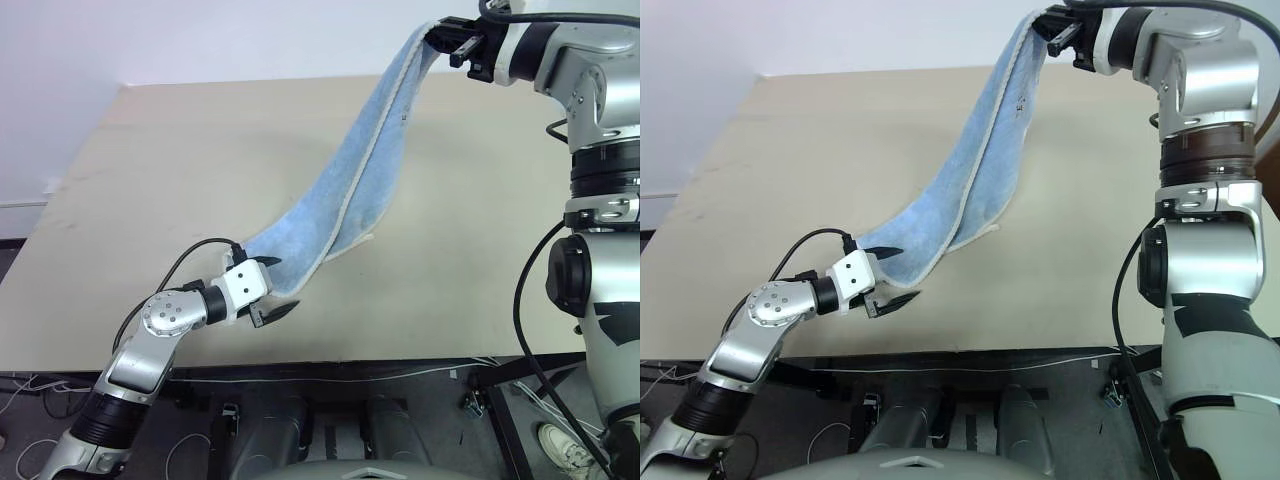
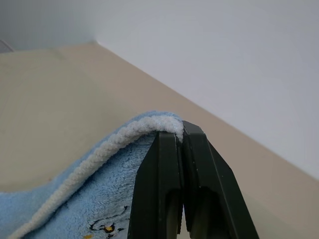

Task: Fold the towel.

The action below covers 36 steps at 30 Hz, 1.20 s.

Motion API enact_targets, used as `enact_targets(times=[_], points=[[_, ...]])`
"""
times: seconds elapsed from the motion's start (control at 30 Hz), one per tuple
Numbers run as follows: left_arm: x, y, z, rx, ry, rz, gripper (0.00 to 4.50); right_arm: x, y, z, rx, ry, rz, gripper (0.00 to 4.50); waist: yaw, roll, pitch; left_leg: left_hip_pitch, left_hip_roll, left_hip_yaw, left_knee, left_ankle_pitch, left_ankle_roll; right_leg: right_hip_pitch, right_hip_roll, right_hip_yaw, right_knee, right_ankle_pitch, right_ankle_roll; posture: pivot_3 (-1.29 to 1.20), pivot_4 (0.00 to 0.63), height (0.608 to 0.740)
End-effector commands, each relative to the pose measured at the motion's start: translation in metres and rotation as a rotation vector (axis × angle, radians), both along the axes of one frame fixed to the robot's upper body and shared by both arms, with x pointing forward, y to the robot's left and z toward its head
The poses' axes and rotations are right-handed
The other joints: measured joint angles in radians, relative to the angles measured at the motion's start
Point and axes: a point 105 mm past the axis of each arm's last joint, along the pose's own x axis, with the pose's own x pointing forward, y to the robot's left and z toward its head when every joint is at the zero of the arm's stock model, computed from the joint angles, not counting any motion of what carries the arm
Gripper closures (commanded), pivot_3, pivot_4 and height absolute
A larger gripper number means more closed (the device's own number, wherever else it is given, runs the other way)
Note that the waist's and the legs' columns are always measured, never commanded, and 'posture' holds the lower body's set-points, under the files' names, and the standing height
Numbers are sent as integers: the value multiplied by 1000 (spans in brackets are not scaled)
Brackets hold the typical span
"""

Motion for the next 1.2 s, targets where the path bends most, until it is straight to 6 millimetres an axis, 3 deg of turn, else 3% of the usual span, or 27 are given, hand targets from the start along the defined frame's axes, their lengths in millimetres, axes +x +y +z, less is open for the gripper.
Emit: enact_targets(times=[0.03,0.13,0.23,0.6,0.7,0.77,1.03,1.2], points=[[-2,2,-2,62,6,7,0,-6,3,22,7,-74,8,4451,0,0,0,0,0,0,0,0,0,0,0,0,0,0,0,0,150,740],[-4,2,-6,58,44,15,0,-5,1,20,8,-69,-1,4451,-1,0,0,0,0,0,0,0,0,0,0,0,0,0,0,0,150,740],[-1,5,-6,35,51,49,601,-5,0,19,11,-71,-3,4500,-1,0,0,0,0,0,0,0,0,0,0,0,0,0,0,0,150,740],[10,13,-6,-40,93,115,4357,-1,-5,10,31,-54,-30,4500,0,0,0,1,0,0,1,0,-1,0,0,0,2,0,0,0,150,740],[11,15,-6,-70,105,134,4473,-1,-3,6,34,-51,-23,4500,-1,0,0,1,0,0,1,0,-1,0,0,0,2,0,0,0,150,740],[16,15,5,-130,58,152,4473,-1,-3,5,36,-50,-24,4500,-1,0,0,1,0,0,1,0,-1,0,0,0,2,0,0,0,150,740],[40,33,95,-526,-170,203,4473,1,-10,0,51,-46,-50,4500,1,0,0,0,0,0,2,1,-1,0,0,0,2,0,0,0,150,740],[52,51,133,-707,-163,222,4473,3,-12,-3,54,-40,-61,4500,-1,0,0,0,0,0,2,2,1,0,0,0,2,0,0,0,150,740]])
